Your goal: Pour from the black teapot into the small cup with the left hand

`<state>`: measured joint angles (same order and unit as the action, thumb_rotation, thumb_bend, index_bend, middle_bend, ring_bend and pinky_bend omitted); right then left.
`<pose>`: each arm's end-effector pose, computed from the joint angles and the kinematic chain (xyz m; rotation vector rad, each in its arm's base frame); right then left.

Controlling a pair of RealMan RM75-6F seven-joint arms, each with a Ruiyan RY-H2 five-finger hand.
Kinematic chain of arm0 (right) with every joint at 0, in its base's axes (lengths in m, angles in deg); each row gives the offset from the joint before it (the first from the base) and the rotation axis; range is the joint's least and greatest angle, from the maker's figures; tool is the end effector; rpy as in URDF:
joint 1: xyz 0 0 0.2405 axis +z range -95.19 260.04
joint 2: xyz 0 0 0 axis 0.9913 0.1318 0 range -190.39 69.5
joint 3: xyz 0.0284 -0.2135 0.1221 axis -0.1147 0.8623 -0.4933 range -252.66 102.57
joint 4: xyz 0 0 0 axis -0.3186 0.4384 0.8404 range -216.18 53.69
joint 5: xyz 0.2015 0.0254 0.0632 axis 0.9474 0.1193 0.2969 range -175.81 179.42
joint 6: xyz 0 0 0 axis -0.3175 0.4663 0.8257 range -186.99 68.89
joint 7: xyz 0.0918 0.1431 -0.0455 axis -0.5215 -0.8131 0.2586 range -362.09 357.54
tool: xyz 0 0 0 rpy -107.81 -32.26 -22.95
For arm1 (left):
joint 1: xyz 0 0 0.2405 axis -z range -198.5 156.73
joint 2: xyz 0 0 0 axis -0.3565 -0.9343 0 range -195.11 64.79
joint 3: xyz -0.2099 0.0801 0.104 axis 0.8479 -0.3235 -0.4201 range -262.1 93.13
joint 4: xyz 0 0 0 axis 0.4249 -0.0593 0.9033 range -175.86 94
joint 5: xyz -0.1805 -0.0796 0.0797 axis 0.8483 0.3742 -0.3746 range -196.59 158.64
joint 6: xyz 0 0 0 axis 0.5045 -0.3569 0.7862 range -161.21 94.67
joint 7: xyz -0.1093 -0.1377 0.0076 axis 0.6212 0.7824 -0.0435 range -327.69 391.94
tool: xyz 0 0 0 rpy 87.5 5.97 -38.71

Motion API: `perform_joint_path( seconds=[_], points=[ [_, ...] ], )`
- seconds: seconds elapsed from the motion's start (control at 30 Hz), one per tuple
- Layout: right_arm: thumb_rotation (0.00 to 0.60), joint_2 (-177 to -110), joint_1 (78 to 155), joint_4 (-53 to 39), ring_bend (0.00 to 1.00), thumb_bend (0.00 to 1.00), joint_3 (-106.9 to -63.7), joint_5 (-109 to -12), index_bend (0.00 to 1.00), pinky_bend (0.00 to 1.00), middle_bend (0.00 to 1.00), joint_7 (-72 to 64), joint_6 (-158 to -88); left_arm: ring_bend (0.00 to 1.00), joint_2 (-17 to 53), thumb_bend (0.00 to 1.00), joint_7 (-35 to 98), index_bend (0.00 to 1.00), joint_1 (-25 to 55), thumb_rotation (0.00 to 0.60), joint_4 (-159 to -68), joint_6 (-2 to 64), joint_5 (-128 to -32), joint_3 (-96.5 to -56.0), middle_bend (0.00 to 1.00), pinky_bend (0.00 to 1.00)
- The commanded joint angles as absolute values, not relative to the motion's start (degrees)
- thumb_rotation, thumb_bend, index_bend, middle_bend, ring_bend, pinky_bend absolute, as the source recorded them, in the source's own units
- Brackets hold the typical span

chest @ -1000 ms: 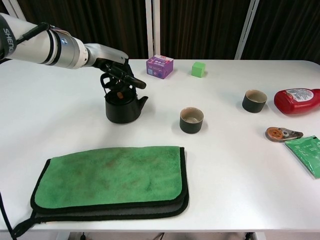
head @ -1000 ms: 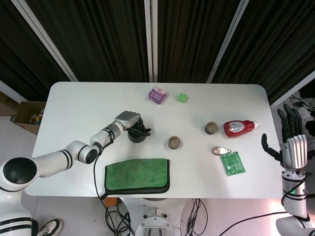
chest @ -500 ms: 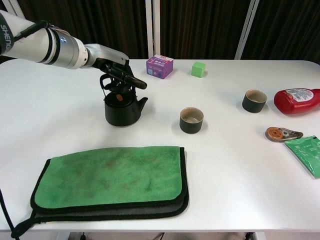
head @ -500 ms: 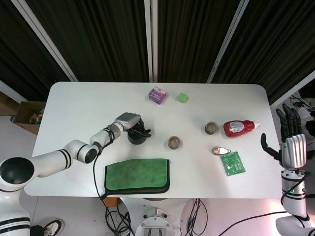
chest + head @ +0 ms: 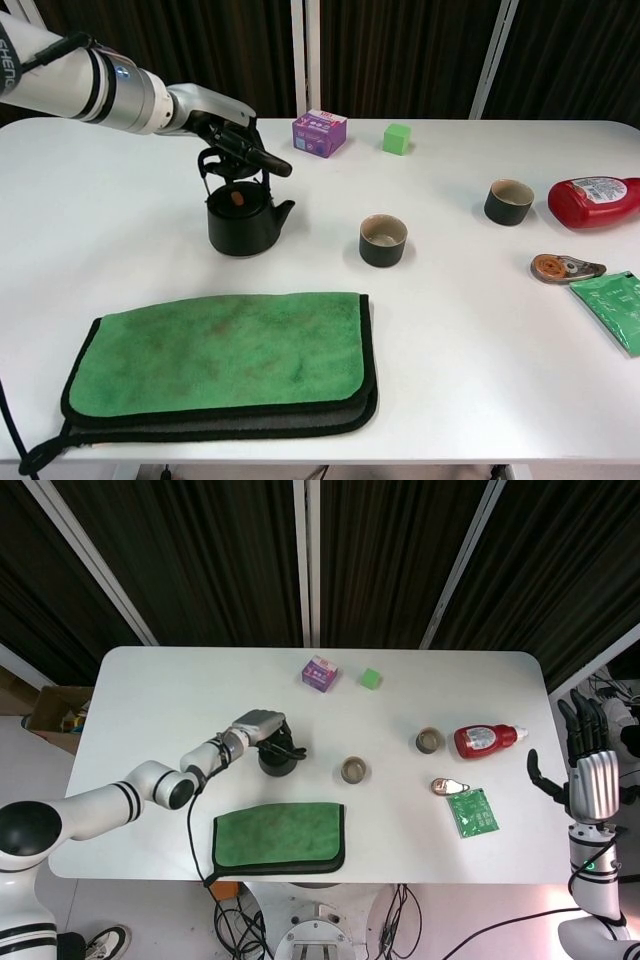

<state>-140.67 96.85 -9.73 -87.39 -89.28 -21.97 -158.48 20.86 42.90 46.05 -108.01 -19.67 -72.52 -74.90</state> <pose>-0.2594 -0.2806 0.1596 1.2109 -0.6627 1.5286 -0.0901 0.4418 -0.0631 -2.0855 -1.4596 -0.6296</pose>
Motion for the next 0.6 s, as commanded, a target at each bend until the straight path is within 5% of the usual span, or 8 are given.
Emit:
perform_joint_path(
  seconds=[0.03,0.6],
  points=[
    [0.6,-140.7,96.9,-9.7,0.0,0.45,-87.4,-89.2,0.0,0.0,0.0,-22.0,-158.4,0.83,20.6,0.01,43.4,0.73,45.9,0.258,-108.1,-20.2,-73.2,-74.6,0.85,0.34],
    [0.6,-140.7,97.0,-9.7,0.0,0.45,-87.3,-89.2,0.0,0.0,0.0,-22.1,-158.2,0.87,18.2,0.02,45.5,0.75,45.5,0.288,-110.7,-20.9,-75.3,-73.5,0.87,0.36]
  ],
)
